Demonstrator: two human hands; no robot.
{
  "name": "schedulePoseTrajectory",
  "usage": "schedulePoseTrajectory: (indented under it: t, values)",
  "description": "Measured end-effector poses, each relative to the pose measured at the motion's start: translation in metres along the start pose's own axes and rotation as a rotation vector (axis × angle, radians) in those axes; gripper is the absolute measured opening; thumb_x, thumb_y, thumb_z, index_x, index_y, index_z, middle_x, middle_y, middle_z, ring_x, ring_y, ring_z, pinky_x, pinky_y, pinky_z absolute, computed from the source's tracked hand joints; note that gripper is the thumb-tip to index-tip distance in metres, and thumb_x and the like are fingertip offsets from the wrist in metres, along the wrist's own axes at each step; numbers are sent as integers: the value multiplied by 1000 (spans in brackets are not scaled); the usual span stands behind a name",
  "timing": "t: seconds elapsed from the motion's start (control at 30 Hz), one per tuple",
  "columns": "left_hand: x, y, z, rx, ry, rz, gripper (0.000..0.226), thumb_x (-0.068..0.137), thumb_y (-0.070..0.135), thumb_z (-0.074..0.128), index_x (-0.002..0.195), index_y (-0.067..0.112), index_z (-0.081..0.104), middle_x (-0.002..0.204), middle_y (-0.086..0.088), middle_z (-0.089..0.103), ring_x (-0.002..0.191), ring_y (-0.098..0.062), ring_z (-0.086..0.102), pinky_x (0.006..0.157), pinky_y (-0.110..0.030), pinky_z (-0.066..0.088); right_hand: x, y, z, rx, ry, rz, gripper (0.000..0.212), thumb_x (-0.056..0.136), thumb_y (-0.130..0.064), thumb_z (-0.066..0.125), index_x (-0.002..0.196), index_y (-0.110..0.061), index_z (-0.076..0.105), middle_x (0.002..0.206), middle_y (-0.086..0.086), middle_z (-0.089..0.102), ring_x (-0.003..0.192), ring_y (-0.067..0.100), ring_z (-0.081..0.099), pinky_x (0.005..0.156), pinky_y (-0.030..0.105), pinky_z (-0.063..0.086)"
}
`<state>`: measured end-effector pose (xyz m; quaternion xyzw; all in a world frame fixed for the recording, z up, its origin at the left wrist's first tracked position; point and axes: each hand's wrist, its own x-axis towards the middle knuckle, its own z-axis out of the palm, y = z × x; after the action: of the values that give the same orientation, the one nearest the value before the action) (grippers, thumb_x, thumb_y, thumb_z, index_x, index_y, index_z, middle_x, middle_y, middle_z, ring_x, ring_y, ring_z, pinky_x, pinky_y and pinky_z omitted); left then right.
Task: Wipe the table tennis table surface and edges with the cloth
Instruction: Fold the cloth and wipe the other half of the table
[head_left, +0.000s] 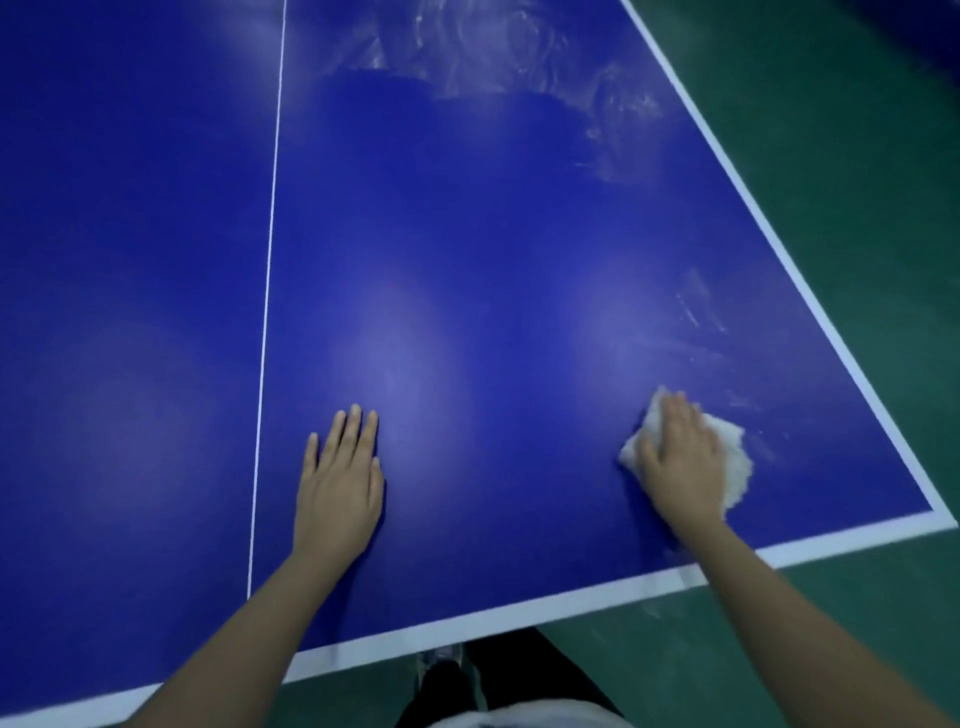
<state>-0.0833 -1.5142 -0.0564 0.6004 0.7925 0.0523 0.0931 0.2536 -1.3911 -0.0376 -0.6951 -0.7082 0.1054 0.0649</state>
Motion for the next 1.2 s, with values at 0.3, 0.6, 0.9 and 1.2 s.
schedulePoseTrajectory:
  t: [0.3,0.6,0.9,1.2]
  values:
    - [1,-1,2,-14,23,12,52,96,16,41,145,6,30,153,-12,28,143,-26,22,115,-46,14,-101,-129,45,-119,-210,-581,66,91,-35,37,150,-13,15,154,10,26,141,27,23,114,41,16]
    - [1,-2,3,-38,46,45,50,95,12,42,144,3,32,152,-15,29,142,-29,24,114,-48,15,-79,33,2,-71,-123,-177,59,96,-34,30,151,-19,15,157,2,18,145,18,15,115,32,6]
    - [2,1,4,-37,78,20,51,92,7,47,142,2,37,150,-15,33,140,-29,27,113,-49,18,-70,-56,25,-99,-1,109,64,85,-27,20,143,-1,24,143,22,36,133,34,33,105,44,30]
    - [5,4,-6,-43,81,-73,49,87,21,42,131,0,51,137,-22,48,129,-39,41,102,-58,30,0,-30,20,-15,-202,-498,65,92,-33,44,150,-18,19,156,4,21,144,23,18,115,37,9]
